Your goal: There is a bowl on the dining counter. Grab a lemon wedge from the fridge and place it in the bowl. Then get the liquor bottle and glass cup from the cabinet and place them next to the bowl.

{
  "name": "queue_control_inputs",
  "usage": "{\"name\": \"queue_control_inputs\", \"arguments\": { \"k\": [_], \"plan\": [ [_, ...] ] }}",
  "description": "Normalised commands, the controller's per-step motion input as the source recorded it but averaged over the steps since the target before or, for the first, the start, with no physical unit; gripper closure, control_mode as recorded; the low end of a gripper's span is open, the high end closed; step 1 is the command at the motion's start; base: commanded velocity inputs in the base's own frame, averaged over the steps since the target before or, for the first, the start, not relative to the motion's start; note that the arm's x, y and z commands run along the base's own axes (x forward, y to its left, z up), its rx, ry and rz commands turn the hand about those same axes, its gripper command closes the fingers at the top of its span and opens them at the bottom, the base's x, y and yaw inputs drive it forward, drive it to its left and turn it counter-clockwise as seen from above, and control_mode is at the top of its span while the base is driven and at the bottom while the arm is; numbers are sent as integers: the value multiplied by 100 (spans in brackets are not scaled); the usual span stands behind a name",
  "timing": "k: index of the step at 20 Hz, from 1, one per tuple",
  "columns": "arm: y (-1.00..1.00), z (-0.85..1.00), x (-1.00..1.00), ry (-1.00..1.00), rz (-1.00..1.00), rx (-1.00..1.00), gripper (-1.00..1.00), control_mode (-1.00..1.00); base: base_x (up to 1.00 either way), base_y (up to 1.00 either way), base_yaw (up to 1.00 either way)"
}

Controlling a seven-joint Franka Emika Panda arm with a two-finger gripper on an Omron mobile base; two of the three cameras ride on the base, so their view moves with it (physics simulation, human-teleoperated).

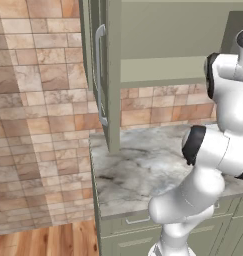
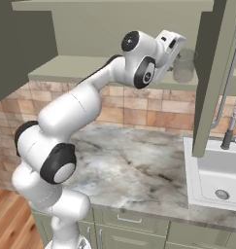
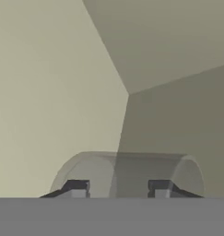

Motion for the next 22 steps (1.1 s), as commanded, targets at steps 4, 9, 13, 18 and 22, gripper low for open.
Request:
{"name": "queue_control_inputs", "arguments": {
  "k": [4,9,13,18,22],
  "plan": [
    [40,-8,-48,-6,6,-1,100,-100,0,0,0],
    [48,10,-80,0,8,-2,100,-100,0,0,0],
    [49,29,-82,5,7,-1,100,-100,0,0,0],
    [55,23,-75,11,7,0,100,-100,0,0,0],
    [57,9,-69,10,7,0,100,-100,0,0,0]
  ]
}}
